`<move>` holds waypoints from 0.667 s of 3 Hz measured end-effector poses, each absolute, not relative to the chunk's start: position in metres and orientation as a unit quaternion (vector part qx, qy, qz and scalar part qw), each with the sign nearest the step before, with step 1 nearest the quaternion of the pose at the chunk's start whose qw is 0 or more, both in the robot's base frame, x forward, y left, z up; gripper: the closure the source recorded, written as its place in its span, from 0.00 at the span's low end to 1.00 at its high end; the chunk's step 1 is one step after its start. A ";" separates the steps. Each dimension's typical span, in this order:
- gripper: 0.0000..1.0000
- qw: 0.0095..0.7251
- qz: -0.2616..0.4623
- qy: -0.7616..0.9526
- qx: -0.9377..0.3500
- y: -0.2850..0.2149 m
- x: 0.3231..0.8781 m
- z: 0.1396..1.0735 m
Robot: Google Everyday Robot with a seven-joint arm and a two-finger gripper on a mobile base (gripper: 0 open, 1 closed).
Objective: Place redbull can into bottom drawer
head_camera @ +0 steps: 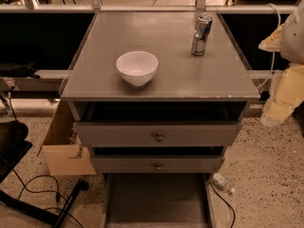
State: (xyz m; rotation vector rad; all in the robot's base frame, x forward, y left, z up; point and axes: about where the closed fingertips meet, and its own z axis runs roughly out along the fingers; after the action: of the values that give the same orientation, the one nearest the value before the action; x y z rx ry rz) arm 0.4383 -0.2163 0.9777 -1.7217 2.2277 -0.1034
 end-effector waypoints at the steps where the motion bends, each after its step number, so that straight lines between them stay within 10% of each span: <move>1: 0.00 0.162 -0.036 0.780 -0.603 -0.216 0.438 0.978; 2: 0.00 0.170 -0.046 0.781 -0.600 -0.219 0.444 0.981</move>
Offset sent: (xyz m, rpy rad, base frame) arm 0.0138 -0.0082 0.0018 -0.0090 -0.0333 -0.0167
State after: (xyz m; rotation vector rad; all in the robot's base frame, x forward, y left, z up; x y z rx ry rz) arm 0.4445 -0.2193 0.9810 -1.7044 2.2181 -0.1306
